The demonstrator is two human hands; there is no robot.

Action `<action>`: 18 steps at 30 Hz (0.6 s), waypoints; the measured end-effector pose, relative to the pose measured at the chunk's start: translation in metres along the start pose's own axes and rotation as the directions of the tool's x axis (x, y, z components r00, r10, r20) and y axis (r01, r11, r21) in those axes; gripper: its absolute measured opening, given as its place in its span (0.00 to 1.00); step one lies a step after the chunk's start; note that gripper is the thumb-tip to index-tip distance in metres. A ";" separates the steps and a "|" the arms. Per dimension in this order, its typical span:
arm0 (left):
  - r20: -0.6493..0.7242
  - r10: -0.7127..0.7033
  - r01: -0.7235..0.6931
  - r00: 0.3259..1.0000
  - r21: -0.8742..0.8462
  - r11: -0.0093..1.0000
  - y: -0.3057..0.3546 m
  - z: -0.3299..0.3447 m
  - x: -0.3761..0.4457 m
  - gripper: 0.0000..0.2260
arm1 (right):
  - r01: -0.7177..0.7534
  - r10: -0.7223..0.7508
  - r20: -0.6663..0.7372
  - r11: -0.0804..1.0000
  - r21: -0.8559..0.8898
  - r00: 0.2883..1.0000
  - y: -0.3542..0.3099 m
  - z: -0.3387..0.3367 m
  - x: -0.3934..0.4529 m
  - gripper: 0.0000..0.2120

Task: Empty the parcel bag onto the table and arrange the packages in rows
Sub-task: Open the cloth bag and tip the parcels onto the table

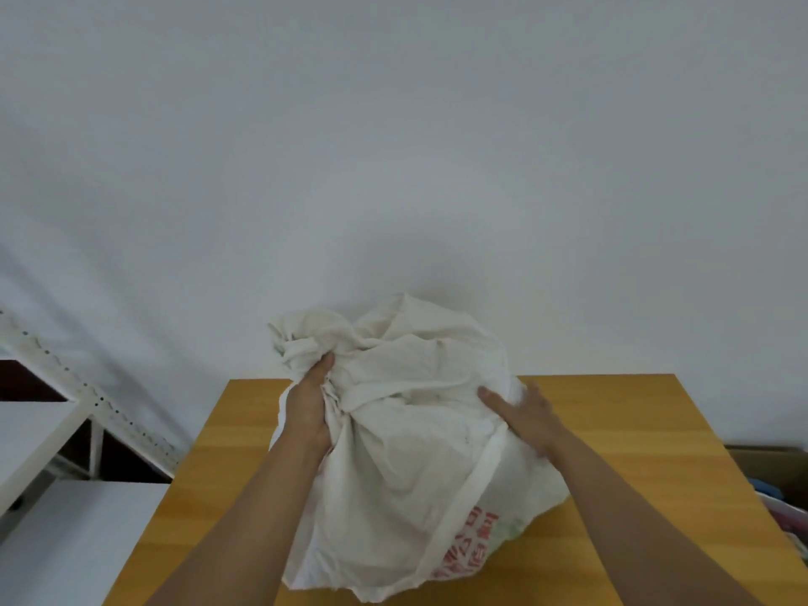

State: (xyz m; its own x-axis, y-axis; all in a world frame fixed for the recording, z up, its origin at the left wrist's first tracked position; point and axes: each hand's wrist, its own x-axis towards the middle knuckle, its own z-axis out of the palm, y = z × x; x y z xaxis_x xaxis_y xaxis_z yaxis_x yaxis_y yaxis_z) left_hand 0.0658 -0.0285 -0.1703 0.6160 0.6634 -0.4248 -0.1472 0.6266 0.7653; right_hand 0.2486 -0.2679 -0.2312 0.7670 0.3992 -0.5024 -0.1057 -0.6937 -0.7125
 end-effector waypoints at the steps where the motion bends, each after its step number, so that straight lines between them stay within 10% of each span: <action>1: 0.018 -0.002 0.002 1.000 -0.001 1.000 0.002 0.002 -0.001 0.29 | -0.073 0.069 0.029 0.989 0.132 0.997 0.006 -0.001 0.001 0.70; 9: 0.020 0.071 -0.073 0.997 0.137 0.988 -0.003 0.024 -0.016 0.12 | -0.386 0.258 0.333 0.828 0.407 0.907 0.047 0.023 -0.022 0.60; 18: 0.046 0.050 -0.049 0.998 -0.037 0.998 0.010 0.006 -0.006 0.22 | -0.045 0.114 -0.069 0.775 0.630 0.991 0.022 0.025 -0.009 0.59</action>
State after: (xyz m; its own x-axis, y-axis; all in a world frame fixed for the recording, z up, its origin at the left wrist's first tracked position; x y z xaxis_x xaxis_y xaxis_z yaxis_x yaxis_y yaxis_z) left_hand 0.0650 -0.0279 -0.1573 0.6425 0.6747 -0.3633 -0.2052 0.6083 0.7667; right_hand 0.2239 -0.2712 -0.2547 0.7917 0.2755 -0.5453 -0.5155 -0.1779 -0.8382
